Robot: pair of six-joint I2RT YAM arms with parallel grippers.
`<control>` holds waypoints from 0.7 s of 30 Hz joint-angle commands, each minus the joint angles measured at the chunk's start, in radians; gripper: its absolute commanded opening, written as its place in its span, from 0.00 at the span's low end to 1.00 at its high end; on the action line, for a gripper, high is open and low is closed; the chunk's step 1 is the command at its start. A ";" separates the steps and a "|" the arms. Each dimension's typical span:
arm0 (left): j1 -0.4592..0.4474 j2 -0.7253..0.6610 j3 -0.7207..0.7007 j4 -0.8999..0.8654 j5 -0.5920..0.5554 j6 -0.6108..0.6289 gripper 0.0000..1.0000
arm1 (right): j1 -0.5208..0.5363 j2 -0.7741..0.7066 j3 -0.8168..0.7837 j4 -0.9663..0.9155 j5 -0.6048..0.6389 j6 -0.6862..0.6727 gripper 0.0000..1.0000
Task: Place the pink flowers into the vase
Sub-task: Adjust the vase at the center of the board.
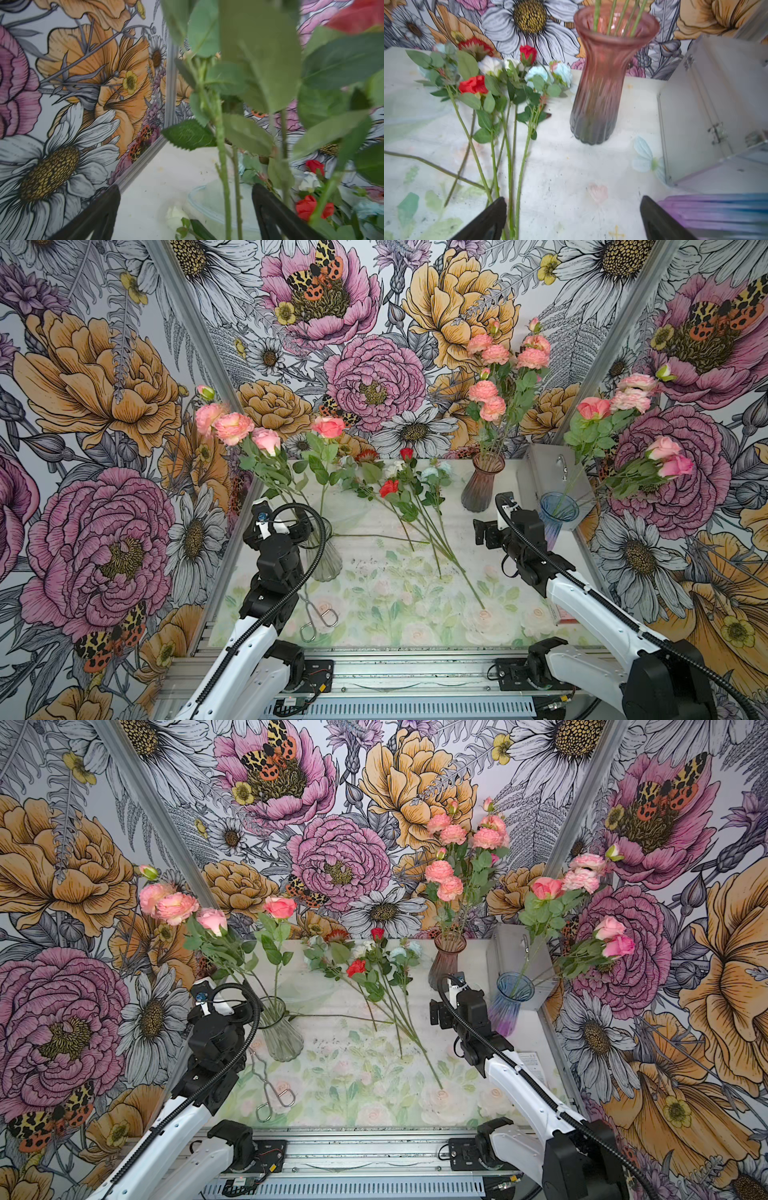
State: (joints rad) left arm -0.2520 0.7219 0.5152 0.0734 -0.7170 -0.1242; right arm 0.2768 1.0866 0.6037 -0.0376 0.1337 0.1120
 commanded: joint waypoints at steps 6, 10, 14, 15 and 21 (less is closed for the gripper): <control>0.013 0.158 -0.157 0.254 -0.194 -0.066 0.98 | 0.023 0.017 -0.072 0.270 0.105 0.013 0.99; 0.046 0.284 -0.179 0.396 -0.177 -0.032 0.99 | 0.027 0.038 -0.073 0.257 0.127 -0.035 0.99; 0.034 0.362 -0.218 0.525 -0.170 0.022 0.99 | 0.026 0.027 -0.086 0.277 0.154 -0.044 0.99; 0.030 0.379 -0.230 0.570 -0.160 0.038 0.98 | 0.026 0.024 -0.092 0.290 0.156 -0.046 0.99; 0.023 0.494 -0.258 0.740 -0.124 0.071 0.98 | 0.026 0.057 -0.079 0.297 0.136 -0.048 0.99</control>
State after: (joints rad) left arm -0.2157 1.1198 0.3351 0.9184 -0.8825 -0.1310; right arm 0.2962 1.1290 0.5217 0.2234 0.2619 0.0769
